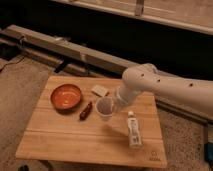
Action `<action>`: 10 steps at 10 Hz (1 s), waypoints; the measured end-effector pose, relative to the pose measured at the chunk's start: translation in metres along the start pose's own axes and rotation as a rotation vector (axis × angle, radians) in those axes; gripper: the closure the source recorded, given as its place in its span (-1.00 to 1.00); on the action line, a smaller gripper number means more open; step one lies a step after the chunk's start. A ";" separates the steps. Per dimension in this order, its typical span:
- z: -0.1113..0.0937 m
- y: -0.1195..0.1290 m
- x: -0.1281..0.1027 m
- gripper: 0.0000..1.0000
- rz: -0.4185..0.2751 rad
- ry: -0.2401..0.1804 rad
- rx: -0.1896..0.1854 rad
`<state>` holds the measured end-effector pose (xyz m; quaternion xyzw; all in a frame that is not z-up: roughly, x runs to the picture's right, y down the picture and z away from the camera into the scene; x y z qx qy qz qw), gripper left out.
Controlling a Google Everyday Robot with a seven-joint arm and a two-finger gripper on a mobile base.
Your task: Pick up the ceramic cup
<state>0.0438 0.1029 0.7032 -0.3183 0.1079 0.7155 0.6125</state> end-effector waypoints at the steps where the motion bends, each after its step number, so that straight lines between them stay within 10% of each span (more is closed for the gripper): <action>1: 0.003 0.005 -0.004 1.00 -0.010 0.007 -0.021; 10: 0.003 0.004 -0.004 1.00 -0.010 0.008 -0.022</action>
